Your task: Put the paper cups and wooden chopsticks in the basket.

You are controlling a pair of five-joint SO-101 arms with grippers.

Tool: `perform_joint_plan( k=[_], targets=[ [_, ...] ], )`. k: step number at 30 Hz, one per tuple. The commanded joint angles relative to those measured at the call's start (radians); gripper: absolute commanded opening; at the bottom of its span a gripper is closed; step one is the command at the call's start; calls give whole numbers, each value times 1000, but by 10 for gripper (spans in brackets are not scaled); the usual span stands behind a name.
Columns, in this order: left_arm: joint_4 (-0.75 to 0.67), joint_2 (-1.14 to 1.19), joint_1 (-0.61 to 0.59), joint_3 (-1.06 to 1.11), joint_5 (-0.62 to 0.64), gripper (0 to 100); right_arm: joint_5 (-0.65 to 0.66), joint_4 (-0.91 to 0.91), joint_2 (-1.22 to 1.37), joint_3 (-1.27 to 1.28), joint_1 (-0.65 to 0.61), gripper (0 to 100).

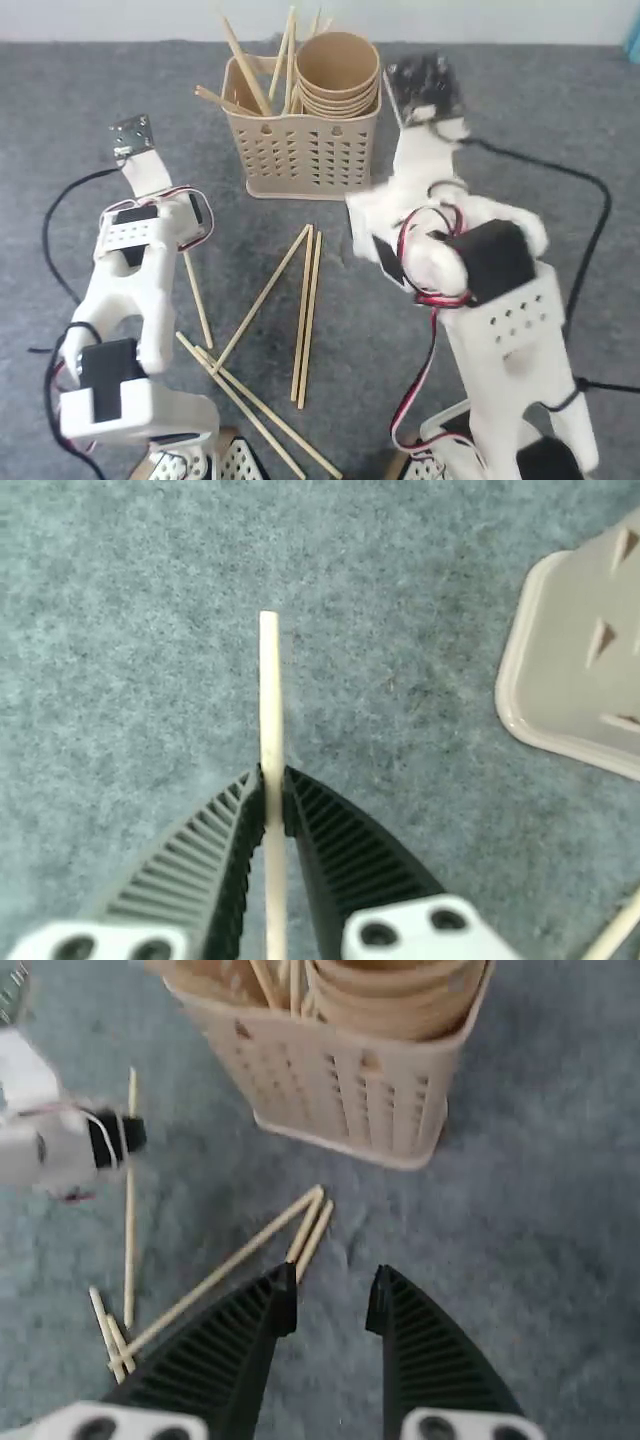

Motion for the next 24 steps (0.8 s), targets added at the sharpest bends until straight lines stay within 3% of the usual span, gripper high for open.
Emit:
perform_joint_plan(
  k=[1, 6, 8, 11, 16, 21, 24],
  targets=[
    [-23, -75, -12, -2, -6, 11, -6, 16, -51, 164, -5, 122],
    [-20, -120, -78, -12, -2, 11, -8, -154, -41, 557, -5, 121],
    [-21, -189, -84, 27, -2, 11, -14, -323, -42, 736, -5, 113],
    [-21, -353, -80, 108, -3, 11, -28, -631, -41, 971, -5, 9],
    [-21, -704, -69, 196, -9, 11, -199, -1030, -51, 1220, -1, 13],
    [-54, -928, -32, 79, -2, 11, -180, -1107, -44, 1254, 24, 9],
    [-213, -936, 40, -10, -5, 11, -180, -1093, -48, 1258, 22, 9]
  ],
)
